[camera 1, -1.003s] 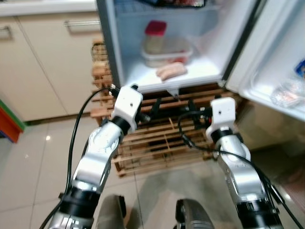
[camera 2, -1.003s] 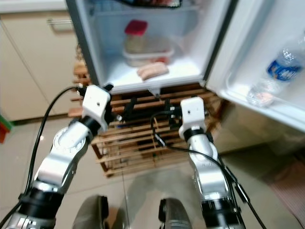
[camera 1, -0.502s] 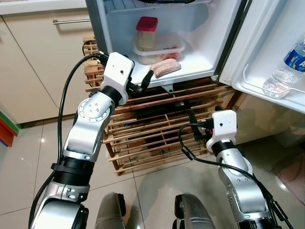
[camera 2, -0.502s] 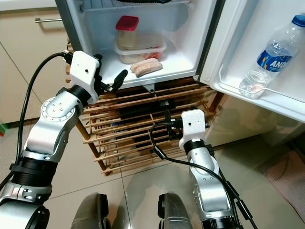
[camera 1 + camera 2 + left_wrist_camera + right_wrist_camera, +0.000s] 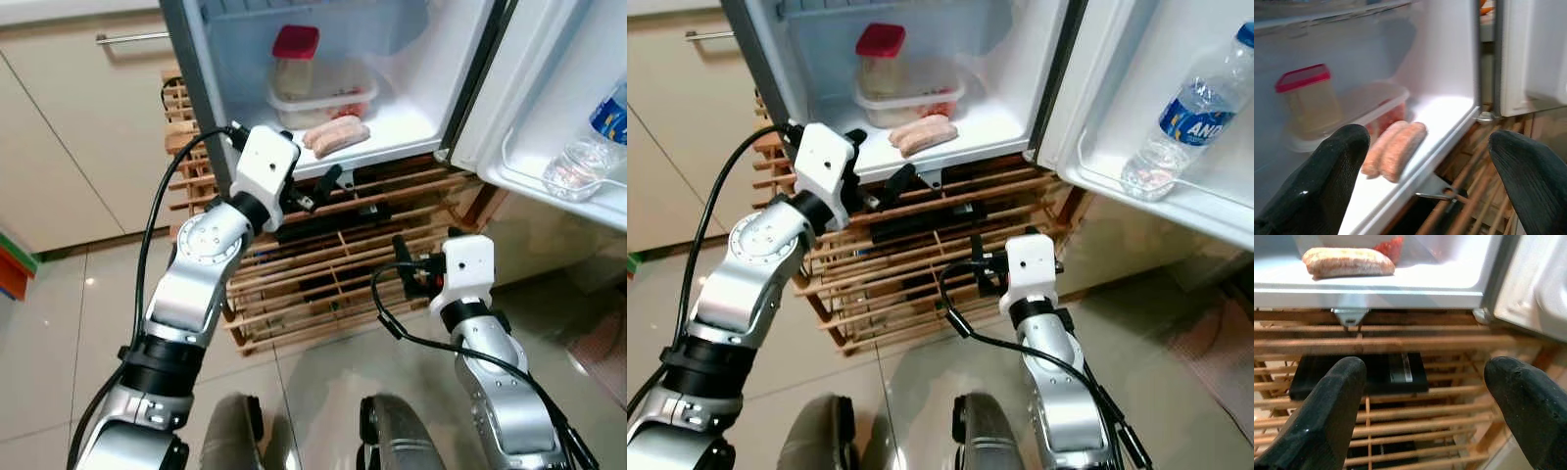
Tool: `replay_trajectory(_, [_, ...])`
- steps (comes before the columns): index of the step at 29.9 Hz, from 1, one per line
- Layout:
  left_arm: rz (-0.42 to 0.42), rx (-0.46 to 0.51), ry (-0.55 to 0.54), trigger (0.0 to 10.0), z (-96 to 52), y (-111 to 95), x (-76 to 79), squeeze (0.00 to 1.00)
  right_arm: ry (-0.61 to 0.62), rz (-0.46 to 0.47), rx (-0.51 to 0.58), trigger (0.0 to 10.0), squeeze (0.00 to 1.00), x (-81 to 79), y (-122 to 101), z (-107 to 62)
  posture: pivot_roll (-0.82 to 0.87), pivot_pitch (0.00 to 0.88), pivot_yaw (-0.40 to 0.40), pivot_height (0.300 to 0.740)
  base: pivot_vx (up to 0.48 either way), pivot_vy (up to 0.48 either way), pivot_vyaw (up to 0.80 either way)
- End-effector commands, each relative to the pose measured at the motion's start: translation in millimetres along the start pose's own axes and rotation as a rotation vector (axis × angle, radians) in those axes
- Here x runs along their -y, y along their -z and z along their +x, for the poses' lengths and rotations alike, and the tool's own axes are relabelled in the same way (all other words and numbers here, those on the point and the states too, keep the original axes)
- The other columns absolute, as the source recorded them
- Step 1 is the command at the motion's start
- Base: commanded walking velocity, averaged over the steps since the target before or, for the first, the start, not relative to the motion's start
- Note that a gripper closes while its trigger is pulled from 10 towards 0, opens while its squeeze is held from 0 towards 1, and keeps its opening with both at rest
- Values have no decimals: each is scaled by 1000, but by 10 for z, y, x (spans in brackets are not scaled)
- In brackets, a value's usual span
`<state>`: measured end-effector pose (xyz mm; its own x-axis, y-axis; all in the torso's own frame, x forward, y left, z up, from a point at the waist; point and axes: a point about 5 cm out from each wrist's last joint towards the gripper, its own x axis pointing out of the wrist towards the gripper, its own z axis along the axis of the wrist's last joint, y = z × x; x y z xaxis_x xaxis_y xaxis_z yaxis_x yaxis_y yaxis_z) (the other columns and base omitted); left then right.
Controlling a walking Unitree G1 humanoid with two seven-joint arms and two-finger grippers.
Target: Restocking fridge
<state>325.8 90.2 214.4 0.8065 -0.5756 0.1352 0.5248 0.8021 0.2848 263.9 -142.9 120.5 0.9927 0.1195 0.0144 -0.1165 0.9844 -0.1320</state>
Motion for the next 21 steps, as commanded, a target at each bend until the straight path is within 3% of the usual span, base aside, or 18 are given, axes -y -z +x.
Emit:
replay_trajectory(1, [4,1,-3,10000,-18,-27,-35,0,-1,0,18,10000,0,-21,-64,8,-55,161,1,642,480,0,0])
replay_trajectory(6, [0,10,0,10000,-21,-31,-4,0,-8,-8,19,10000,0,-18,-78,26,-55,157,-4,642,475,0,0])
replay_trajectory(14, [16,-23,21,10000,42,-67,-31,0,-15,-7,17,10000,0,-20,-76,35,-54,155,-4,642,0,0,0])
replay_trajectory(18, [53,-80,19,10000,146,-95,-151,0,-15,-2,13,10000,0,-21,-73,35,-56,155,-3,642,0,0,0])
replay_trajectory(21, [33,-121,44,10000,248,-148,-208,0,-14,4,10,10000,0,-14,-73,37,-59,156,1,642,0,0,0])
